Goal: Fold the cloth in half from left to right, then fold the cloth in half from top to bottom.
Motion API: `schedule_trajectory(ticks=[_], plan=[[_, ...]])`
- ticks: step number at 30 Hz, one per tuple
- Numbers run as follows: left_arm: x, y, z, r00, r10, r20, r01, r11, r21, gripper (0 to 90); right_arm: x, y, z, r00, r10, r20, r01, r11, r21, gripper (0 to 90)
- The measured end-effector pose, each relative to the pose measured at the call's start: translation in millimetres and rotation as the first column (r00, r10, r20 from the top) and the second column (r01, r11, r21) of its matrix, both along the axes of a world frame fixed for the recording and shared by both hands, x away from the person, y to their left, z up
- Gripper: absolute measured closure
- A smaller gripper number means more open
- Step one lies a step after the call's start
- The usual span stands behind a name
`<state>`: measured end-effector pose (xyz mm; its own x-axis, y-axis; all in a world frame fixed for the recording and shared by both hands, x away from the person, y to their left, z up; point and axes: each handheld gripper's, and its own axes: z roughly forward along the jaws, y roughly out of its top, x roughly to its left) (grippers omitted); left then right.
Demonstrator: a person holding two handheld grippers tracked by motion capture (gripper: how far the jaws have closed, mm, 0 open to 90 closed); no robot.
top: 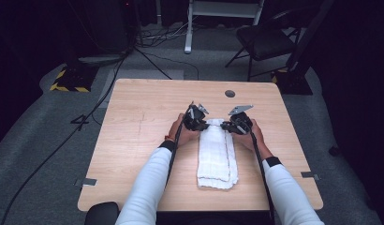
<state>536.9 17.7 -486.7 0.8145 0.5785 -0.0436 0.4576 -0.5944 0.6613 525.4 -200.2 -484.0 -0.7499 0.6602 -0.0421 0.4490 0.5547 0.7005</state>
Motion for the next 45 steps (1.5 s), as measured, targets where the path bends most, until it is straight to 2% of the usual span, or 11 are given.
schedule_trajectory(ticks=[6, 11, 17, 24, 28, 36, 38, 41, 45], plan=[[2.1, 1.6, 11.8, 0.9979, 0.024, 0.06, -0.025, 0.9997, 0.003, 80.1, 0.5, 2.7, 10.4, 0.9972, -0.02, 0.073, 0.019, 1.0, 0.013, 81.6], [3.1, 6.6, 20.9, 0.9951, 0.031, 0.094, -0.031, 0.9995, -0.002, 80.3, 0.3, 7.7, 18.3, 0.9936, -0.022, 0.111, 0.02, 1.0, 0.013, 81.8], [3.0, 14.5, 31.8, 0.993, 0.015, 0.117, -0.016, 0.9999, 0.003, 80.4, -1.8, 13.1, 31.1, 0.9877, -0.015, 0.155, 0.013, 1.0, 0.015, 82.0], [1.7, 23.7, 42.0, 0.9901, 0.014, 0.14, -0.012, 0.9998, -0.014, 80.2, -4.5, 21.3, 44.1, 0.9794, 0.0, 0.202, -0.003, 1.0, 0.014, 82.1], [-3.8, 26.1, 50.5, 0.9875, -0.006, 0.158, 0.01, 0.9995, -0.028, 80.1, -7.4, 19.7, 50.0, 0.9761, -0.002, 0.218, -0.003, 1.0, 0.025, 82.1], [-13.5, 24.5, 63.2, 0.9813, -0.04, 0.188, 0.044, 0.9989, -0.016, 79.8, -20.4, 13.7, 61.9, 0.97, 0.024, 0.242, -0.033, 0.999, 0.034, 82.2], [-19.3, 26.0, 65.3, 0.9772, -0.062, 0.203, 0.067, 0.9975, -0.019, 79.8, -23.6, 11.6, 64.3, 0.9683, 0.03, 0.248, -0.041, 0.998, 0.041, 82.2], [-27.3, 30.7, 66.4, 0.9752, -0.08, 0.206, 0.09, 0.9953, -0.036, 79.7, -31.4, 8.5, 67.5, 0.9674, 0.047, 0.249, -0.063, 0.996, 0.06, 82.2], [-39.3, 32.0, 66.3, 0.9704, -0.108, 0.216, 0.118, 0.9924, -0.034, 79.7, -45.8, 7.1, 67.9, 0.9627, 0.077, 0.259, -0.095, 0.994, 0.058, 82.2]])
